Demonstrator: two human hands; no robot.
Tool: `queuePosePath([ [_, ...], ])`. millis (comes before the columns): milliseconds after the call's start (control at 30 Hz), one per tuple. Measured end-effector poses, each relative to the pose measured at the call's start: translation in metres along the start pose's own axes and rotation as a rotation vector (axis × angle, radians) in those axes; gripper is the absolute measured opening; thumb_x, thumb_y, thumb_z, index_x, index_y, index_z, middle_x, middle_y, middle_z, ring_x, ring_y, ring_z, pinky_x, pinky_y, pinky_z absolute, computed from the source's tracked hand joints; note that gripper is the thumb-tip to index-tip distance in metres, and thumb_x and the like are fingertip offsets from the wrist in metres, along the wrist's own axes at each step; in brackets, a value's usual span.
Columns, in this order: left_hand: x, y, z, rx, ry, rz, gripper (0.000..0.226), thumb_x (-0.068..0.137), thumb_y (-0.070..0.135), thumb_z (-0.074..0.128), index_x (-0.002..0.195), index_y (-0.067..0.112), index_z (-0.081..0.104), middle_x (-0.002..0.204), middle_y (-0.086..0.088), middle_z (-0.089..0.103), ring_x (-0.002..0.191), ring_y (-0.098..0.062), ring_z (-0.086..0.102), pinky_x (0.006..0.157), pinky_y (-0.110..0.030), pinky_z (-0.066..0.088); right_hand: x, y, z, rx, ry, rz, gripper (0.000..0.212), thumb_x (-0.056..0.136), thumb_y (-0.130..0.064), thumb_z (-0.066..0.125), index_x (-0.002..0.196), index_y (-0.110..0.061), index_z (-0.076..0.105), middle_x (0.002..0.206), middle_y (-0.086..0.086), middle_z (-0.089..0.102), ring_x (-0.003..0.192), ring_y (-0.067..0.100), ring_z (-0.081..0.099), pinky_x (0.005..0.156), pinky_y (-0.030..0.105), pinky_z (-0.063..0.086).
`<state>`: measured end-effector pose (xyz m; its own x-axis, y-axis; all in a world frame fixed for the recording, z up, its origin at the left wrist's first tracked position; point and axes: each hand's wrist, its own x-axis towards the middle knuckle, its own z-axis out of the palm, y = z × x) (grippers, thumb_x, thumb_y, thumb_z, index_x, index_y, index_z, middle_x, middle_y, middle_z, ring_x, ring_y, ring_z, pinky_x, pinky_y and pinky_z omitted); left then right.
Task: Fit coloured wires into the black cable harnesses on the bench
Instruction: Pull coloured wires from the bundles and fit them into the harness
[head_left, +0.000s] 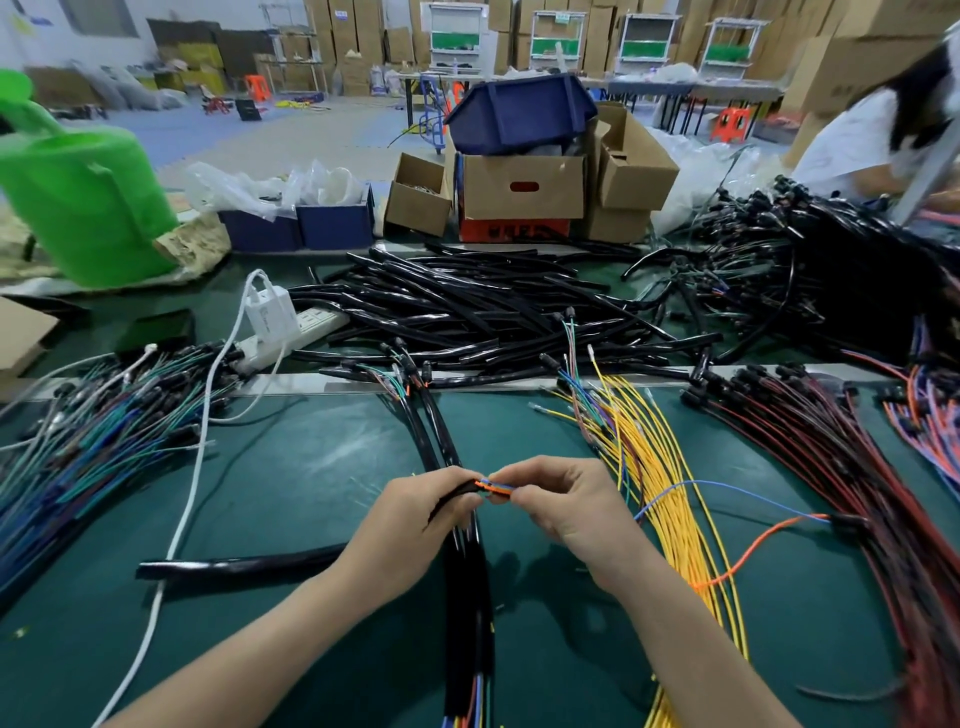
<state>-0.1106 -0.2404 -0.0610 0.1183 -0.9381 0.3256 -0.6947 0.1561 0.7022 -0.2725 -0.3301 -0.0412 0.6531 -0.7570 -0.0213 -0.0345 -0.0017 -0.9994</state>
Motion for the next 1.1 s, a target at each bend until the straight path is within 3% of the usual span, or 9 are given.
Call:
queuePosePath([
  [167,0.002,0.0,-0.009,0.18,-0.13,0.044,0.017,0.094,0.025,0.054,0.105,0.023,0.066,0.072,0.023,0.057,0.072,-0.003,0.056,0.071,-0.028,0.047,0.001,0.001,0.0,-0.194,0.024,-0.038,0.035,0.078,0.008,0.058,0.073,-0.022,0.075,0.064,-0.001,0.07,0.056,0.011,0.049,0.056,0.02,0.037],
  [300,0.004,0.001,-0.014,0.318,-0.256,0.057,0.023,0.096,0.031,0.052,0.116,0.029,0.061,0.093,0.016,0.065,0.089,-0.007,0.057,0.079,-0.03,0.045,-0.001,0.003,0.0,-0.362,0.002,-0.065,0.03,0.077,0.001,0.06,0.073,-0.025,0.073,0.043,-0.018,0.053,0.039,0.004,0.03,0.042,0.015,0.024],
  [400,0.006,0.003,-0.014,0.351,-0.321,0.053,0.019,0.096,0.032,0.049,0.112,0.03,0.061,0.086,0.018,0.062,0.085,-0.005,0.055,0.079,-0.031,0.046,-0.002,0.003,0.0,-0.385,-0.014,-0.077,0.029,0.076,0.0,0.061,0.071,-0.026,0.073,0.042,-0.017,0.051,0.039,0.004,0.031,0.043,0.013,0.024],
  [467,0.005,0.004,-0.012,0.357,-0.385,0.033,0.012,0.097,0.033,0.048,0.096,0.032,0.06,0.074,0.017,0.057,0.076,-0.004,0.053,0.075,-0.033,0.046,-0.002,0.003,-0.001,-0.4,-0.06,-0.071,0.027,0.075,-0.002,0.062,0.07,-0.026,0.073,0.045,-0.012,0.05,0.042,0.004,0.031,0.045,0.016,0.025],
  [600,0.007,0.006,-0.01,0.288,-0.416,0.002,0.02,0.096,0.032,0.048,0.076,0.031,0.052,0.064,0.017,0.056,0.067,-0.002,0.054,0.068,-0.021,0.044,0.0,0.002,-0.008,-0.372,-0.117,-0.05,0.025,0.076,-0.002,0.061,0.074,-0.023,0.075,0.046,-0.008,0.044,0.044,0.005,0.028,0.044,0.017,0.023],
  [700,0.008,0.005,-0.011,0.261,-0.44,0.007,0.03,0.096,0.031,0.049,0.066,0.035,0.045,0.063,0.017,0.056,0.064,0.003,0.053,0.062,-0.01,0.036,0.001,0.002,-0.009,-0.382,-0.143,-0.022,0.026,0.077,-0.001,0.06,0.075,-0.022,0.075,0.053,0.0,0.051,0.043,0.003,0.03,0.044,0.015,0.025],
  [767,0.008,0.005,-0.01,0.262,-0.466,0.031,0.029,0.095,0.03,0.049,0.067,0.033,0.044,0.062,0.018,0.055,0.063,0.004,0.052,0.061,-0.009,0.035,0.001,0.003,-0.008,-0.382,-0.154,0.0,0.026,0.076,-0.001,0.06,0.074,-0.023,0.074,0.063,0.006,0.059,0.045,0.002,0.034,0.047,0.015,0.028],
  [900,0.008,0.006,-0.01,0.228,-0.478,0.027,0.026,0.096,0.029,0.049,0.071,0.033,0.046,0.061,0.019,0.056,0.062,0.004,0.051,0.062,-0.01,0.036,0.0,0.002,-0.008,-0.349,-0.17,0.014,0.024,0.077,0.001,0.062,0.072,-0.021,0.068,0.071,0.0,0.068,0.06,0.011,0.047,0.058,0.023,0.037],
  [1100,0.009,0.009,-0.011,0.194,-0.562,0.007,0.026,0.098,0.025,0.047,0.074,0.019,0.051,0.058,0.014,0.05,0.056,0.004,0.046,0.058,-0.009,0.033,-0.002,0.0,-0.006,-0.431,-0.192,-0.004,0.024,0.076,-0.006,0.068,0.067,-0.028,0.065,0.079,-0.006,0.053,0.049,0.007,0.035,0.05,0.014,0.03],
])
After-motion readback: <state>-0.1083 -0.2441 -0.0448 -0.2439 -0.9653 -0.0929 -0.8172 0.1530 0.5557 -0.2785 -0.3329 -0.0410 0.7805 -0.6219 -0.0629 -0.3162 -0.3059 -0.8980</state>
